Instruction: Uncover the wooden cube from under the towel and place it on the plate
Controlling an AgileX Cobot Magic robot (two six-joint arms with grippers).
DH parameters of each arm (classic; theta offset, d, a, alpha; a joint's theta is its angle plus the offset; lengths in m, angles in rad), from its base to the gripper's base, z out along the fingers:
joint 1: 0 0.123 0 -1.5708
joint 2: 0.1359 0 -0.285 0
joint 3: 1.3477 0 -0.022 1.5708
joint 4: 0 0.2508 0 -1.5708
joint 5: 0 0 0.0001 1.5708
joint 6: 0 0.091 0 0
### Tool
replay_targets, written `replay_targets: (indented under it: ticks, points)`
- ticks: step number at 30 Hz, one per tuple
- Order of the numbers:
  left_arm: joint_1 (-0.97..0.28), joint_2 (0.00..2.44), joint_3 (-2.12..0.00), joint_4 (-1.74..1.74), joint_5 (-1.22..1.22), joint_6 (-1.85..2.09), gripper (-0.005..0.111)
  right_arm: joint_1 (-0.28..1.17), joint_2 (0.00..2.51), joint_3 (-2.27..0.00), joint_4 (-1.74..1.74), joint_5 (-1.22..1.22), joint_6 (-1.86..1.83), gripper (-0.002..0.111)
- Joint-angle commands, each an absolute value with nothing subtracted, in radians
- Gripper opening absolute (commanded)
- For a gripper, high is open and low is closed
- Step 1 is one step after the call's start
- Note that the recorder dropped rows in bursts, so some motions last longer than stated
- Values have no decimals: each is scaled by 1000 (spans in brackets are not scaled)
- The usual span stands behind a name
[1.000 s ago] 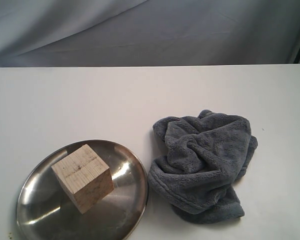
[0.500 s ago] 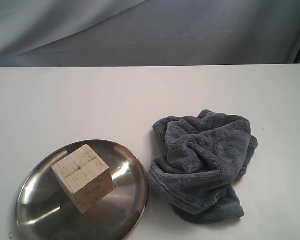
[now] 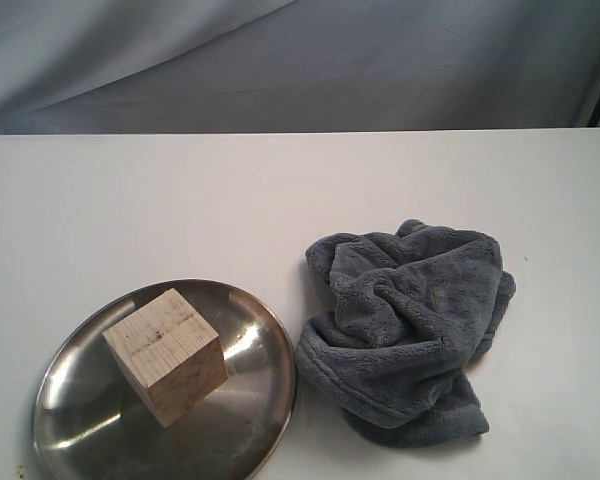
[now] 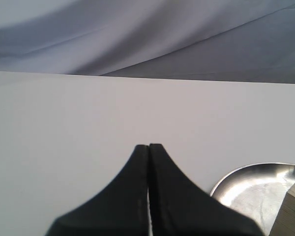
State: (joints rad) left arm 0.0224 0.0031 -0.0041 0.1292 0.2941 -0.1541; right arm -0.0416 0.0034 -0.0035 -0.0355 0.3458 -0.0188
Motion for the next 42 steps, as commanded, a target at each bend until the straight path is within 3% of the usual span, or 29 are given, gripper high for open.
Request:
replay_targets:
  ticks: [1, 42]
  points:
    - [25, 0, 0, 130, 289, -154, 0, -49, 0, 0, -30, 344, -18, 0]
    - [4, 0, 0, 130, 289, -154, 0, -49, 0, 0, -30, 344, -18, 0]
